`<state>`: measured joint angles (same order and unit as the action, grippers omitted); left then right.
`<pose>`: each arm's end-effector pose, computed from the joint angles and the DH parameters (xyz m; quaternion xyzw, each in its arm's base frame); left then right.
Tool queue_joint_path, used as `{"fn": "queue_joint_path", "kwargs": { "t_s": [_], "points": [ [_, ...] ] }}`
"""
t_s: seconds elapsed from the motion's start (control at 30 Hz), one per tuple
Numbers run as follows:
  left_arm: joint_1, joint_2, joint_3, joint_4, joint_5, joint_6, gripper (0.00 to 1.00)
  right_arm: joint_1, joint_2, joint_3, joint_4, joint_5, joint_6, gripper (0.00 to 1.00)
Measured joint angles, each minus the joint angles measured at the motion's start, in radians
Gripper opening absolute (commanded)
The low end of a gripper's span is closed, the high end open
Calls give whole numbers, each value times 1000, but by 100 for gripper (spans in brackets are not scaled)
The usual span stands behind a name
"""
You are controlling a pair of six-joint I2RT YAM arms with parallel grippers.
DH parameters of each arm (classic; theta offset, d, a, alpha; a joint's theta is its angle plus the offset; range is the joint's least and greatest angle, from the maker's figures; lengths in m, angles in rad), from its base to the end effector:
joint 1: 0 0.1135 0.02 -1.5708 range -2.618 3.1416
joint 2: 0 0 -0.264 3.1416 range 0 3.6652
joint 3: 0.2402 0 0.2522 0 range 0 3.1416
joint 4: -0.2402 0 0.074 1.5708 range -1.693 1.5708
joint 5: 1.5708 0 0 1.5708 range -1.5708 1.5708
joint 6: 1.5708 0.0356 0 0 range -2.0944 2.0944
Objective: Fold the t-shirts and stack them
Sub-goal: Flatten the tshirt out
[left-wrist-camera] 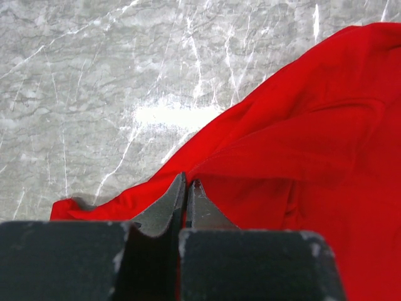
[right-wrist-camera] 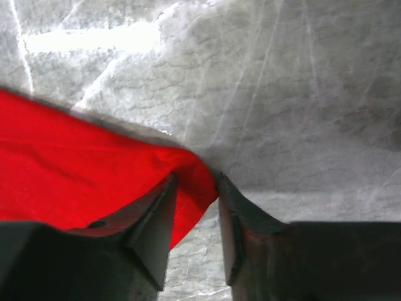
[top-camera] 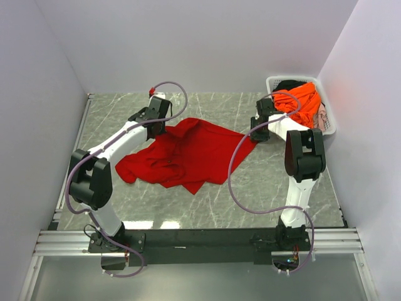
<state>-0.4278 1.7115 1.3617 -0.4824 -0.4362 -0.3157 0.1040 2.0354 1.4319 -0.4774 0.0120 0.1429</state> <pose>0.3513 -0.1437 0.2687 -0.0270 0.9134 0.0600 0.4016 0.4233 0.0438 0.1632 0.0203 0.9699 0.0241 0.2414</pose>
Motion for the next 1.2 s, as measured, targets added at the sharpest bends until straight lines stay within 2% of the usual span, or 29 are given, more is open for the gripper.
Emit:
{"fn": "queue_joint_path", "kwargs": {
  "t_s": [0.1, 0.2, 0.23, 0.27, 0.43, 0.57, 0.77, 0.93, 1.07, 1.2],
  "points": [
    [5, -2, 0, 3, 0, 0, 1, 0, 1, 3, -10, -13, -8, 30],
    [13, -4, 0, 4, 0, 0, 1, -2, 5, 9, -16, -15, -13, 14],
    [18, -5, 0, 4, 0, 0, 1, -2, 6, 10, -15, -16, -14, 2],
    [25, -7, 0, 4, 0, 0, 1, -2, 6, 10, -14, -18, -17, 0],
    [95, -20, 10, -1, 7, -2, 1, -2, -2, 10, -16, -1, -10, 0],
    [169, -17, 109, -35, 13, -3, 1, -2, -35, 80, -65, 36, -6, 0],
    [270, 10, 475, -89, 12, 1, 1, -2, -156, 378, -108, 107, -18, 0],
    [303, -3, 749, -106, 4, 23, 1, -1, -327, 568, -120, 123, -53, 0],
    [299, -125, 750, -106, 2, 43, 1, 3, -515, 581, -127, 119, -86, 0],
    [297, -352, 636, -77, 11, 48, 1, 5, -722, 485, -134, 114, -117, 0]
  ]
}}
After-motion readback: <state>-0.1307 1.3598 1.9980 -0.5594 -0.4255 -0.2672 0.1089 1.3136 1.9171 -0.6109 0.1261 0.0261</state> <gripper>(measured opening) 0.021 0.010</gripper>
